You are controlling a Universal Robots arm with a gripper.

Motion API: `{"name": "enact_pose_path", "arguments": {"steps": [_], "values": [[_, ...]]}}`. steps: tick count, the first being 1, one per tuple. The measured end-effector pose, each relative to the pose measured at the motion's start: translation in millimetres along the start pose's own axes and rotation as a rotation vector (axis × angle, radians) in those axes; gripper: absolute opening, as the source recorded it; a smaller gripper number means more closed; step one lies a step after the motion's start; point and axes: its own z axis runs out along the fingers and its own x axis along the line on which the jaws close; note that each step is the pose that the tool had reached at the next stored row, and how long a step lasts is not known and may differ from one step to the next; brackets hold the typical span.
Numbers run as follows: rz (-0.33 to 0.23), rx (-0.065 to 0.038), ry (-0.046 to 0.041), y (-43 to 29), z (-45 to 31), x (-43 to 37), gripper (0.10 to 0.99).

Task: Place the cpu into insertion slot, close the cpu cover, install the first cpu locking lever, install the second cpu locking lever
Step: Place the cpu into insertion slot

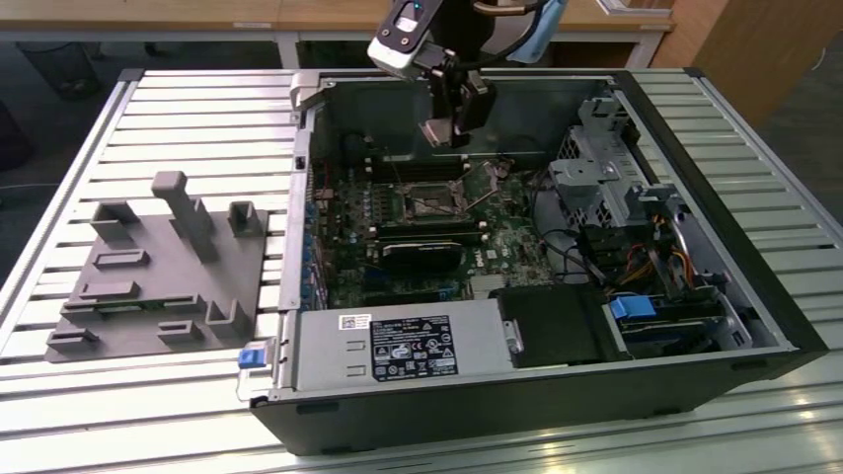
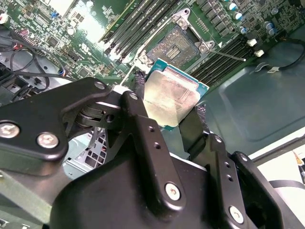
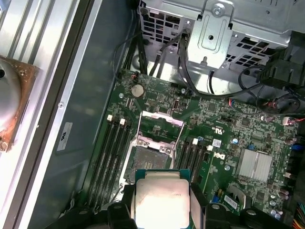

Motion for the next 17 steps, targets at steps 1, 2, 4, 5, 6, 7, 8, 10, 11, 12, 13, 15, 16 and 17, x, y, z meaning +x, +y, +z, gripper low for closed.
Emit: {"name": "enact_pose_path", "arguments": {"steps": [1, 2, 4, 5, 6, 7, 8, 10, 11, 12, 13, 15, 16, 17], "values": [[0.000, 0.000, 0.0000, -0.1, 0.9, 0.0, 0.541], [0.000, 0.000, -0.0001, -0.2, 1.6, 0.0, 0.541], [0.002, 0.000, -0.0007, -0.5, 2.7, 0.0, 0.541], [0.008, 0.000, -0.0012, -0.6, 3.0, 0.0, 0.541], [0.016, 0.000, -0.0019, -0.6, 3.1, 0.0, 0.541], [0.023, 0.000, -0.0025, -0.7, 3.4, 0.0, 0.541], [0.031, -0.001, -0.0033, -0.7, 3.7, 0.0, 0.541], [0.060, -0.001, -0.0062, -0.8, 4.4, 0.0, 0.541], [0.077, -0.001, -0.0077, -0.8, 4.7, 0.0, 0.541], [0.095, -0.002, -0.0093, -0.8, 5.0, 0.0, 0.541], [0.113, -0.002, -0.0109, -0.9, 5.3, 0.0, 0.541], [0.146, -0.003, -0.0138, -0.9, 5.9, 0.0, 0.541], [0.154, -0.003, -0.0146, -1.0, 6.1, 0.0, 0.541], [0.157, -0.003, -0.0148, -1.0, 6.4, 0.0, 0.541]]}}
